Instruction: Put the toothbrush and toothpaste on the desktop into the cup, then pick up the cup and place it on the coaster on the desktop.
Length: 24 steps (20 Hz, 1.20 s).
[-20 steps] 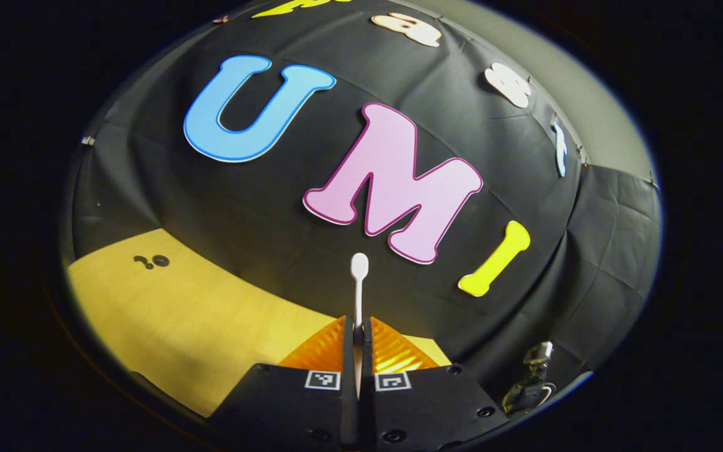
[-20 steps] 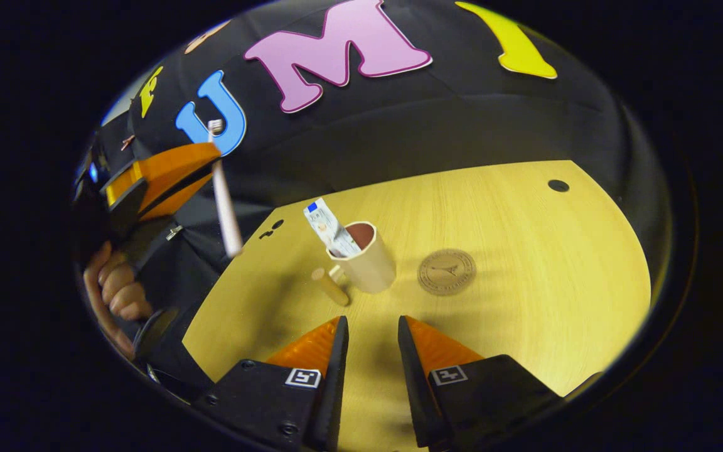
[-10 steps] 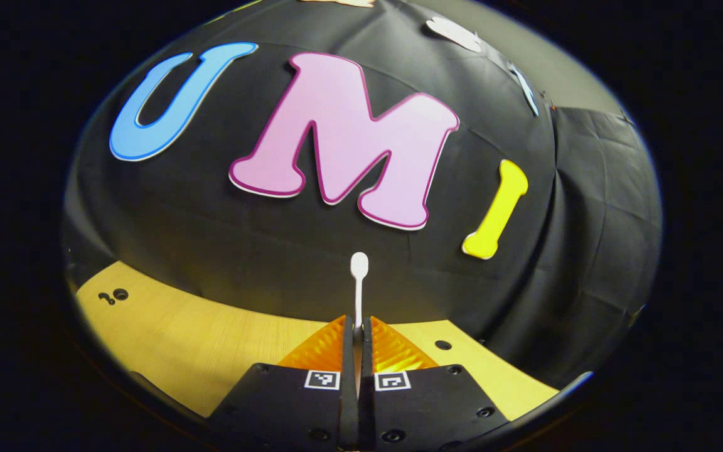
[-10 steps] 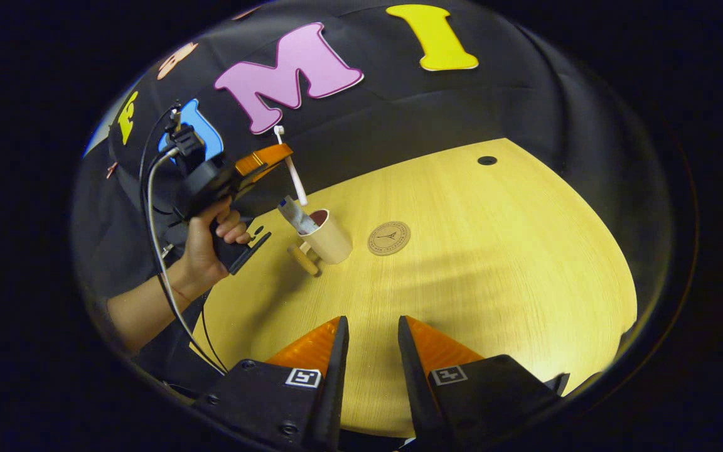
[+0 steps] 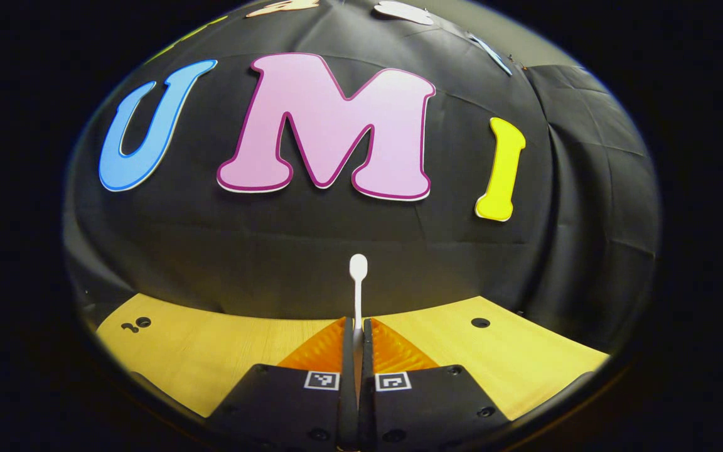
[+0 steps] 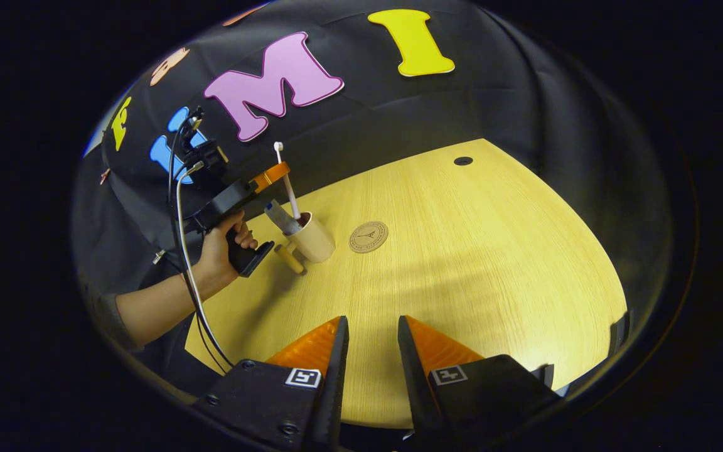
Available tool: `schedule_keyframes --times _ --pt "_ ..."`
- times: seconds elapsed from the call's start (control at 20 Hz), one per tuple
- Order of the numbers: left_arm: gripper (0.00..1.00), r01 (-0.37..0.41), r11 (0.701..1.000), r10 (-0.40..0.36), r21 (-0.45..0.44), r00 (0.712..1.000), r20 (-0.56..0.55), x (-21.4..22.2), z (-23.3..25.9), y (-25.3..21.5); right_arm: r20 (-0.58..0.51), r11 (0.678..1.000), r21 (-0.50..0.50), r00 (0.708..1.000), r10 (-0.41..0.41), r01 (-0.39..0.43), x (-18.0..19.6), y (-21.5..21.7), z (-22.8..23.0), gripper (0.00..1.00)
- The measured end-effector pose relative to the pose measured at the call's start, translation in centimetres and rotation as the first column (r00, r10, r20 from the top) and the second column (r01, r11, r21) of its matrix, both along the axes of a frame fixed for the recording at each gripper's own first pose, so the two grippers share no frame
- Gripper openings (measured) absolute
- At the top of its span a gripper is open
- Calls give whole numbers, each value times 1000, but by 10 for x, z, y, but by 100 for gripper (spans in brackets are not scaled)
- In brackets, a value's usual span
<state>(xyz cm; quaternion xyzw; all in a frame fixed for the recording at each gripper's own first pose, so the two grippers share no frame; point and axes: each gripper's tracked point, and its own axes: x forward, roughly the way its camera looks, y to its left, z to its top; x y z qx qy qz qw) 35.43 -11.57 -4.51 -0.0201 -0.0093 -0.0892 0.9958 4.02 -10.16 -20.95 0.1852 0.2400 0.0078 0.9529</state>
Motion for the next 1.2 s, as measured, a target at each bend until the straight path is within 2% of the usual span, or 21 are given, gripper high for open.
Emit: schedule_keyframes --times 0.05,0.1,0.15,0.3,0.35,0.4,0.45,0.5,0.65,0.75,0.95,1.15,1.2 --pt "8 -2 1000 2 -3 1000 -15 -1 -5 1 -1 1000 -4 1000 -2 2 0 -1 0 48" --pt "10 -1 1000 1 -5 1000 -29 -1 -9 2 -1 1000 -9 1000 -5 5 0 -2 0 31" --pt "11 -3 1000 2 -10 999 -40 -5 -13 5 -2 1000 -13 1000 -6 6 0 -2 0 48" --pt "9 18 999 -21 -38 998 -65 -13 -19 2 -4 1000 -13 1000 -6 6 -2 -1 -2 48" --pt "10 16 999 -19 -40 997 -70 -13 -22 2 -5 1000 -12 1000 -4 4 -1 0 -3 31" --pt "10 13 999 -16 -40 997 -76 -15 -22 3 -6 1000 -13 1000 -4 4 -2 1 -2 48" --pt "17 15 999 -19 -45 997 -80 -18 -22 3 -6 1000 -12 1000 -3 3 -3 1 -3 48" --pt "10 23 998 -28 -55 996 -83 -22 -21 2 -7 1000 -11 1000 -4 4 -3 2 -3 48" --pt "14 49 995 -57 -87 994 -90 -45 -15 2 -7 1000 -4 1000 -2 2 -3 2 -3 48" --pt "31 64 994 -72 -83 993 -96 -63 -13 4 -4 1000 -2 1000 4 -4 -2 4 -2 48" --pt "49 63 997 -68 -42 988 -136 -94 -17 19 -1 1000 -2 1000 11 -11 -2 4 -3 48" --pt "52 49 997 -33 59 971 -235 -115 -42 44 -14 1000 7 1000 2 -2 -6 -1 -8 48" --pt "60 42 995 -17 89 964 -266 -117 -50 50 -16 1000 13 1000 -1 1 -7 -3 -9 48"
